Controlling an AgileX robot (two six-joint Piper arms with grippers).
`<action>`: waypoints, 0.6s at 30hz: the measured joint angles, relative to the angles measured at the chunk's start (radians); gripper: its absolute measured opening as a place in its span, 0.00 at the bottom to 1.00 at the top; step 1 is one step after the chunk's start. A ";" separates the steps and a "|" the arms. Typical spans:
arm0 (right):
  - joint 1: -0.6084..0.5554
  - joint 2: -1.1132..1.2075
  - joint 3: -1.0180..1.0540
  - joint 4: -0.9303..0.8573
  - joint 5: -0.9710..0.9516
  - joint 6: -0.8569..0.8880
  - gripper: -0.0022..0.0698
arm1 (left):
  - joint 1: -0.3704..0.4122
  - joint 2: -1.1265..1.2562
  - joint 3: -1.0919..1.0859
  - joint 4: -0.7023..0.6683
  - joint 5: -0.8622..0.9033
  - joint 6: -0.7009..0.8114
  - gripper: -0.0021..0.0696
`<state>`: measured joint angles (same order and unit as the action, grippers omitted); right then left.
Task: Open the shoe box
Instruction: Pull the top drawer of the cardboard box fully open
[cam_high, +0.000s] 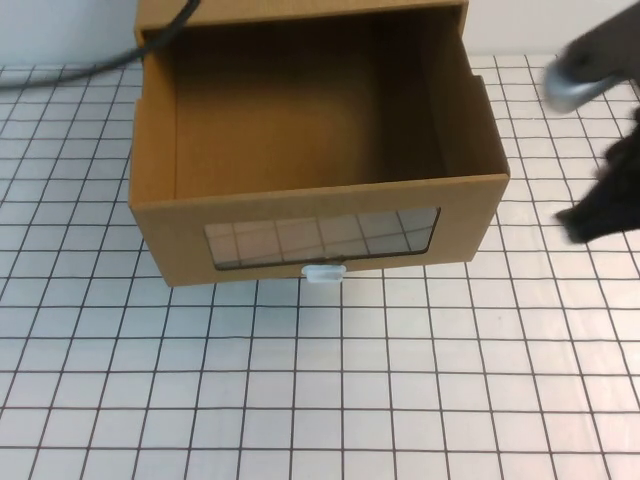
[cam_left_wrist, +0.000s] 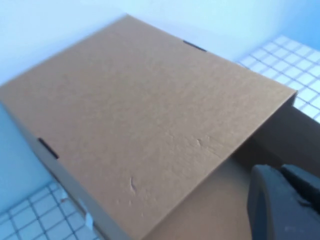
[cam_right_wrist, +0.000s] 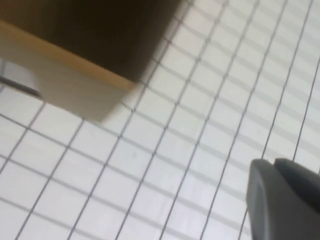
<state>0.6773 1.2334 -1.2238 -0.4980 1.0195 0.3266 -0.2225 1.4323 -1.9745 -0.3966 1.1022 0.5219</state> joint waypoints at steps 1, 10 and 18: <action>-0.050 -0.009 0.000 0.057 0.005 -0.035 0.01 | 0.000 -0.049 0.063 0.002 -0.045 0.008 0.03; -0.432 -0.221 0.107 0.451 -0.042 -0.285 0.01 | 0.000 -0.658 0.885 -0.009 -0.698 0.090 0.03; -0.456 -0.511 0.374 0.597 -0.228 -0.290 0.01 | 0.000 -1.100 1.403 -0.021 -0.934 0.094 0.03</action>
<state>0.2208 0.7220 -0.8498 0.0995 0.7914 0.0364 -0.2225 0.3328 -0.5714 -0.4173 0.1682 0.6160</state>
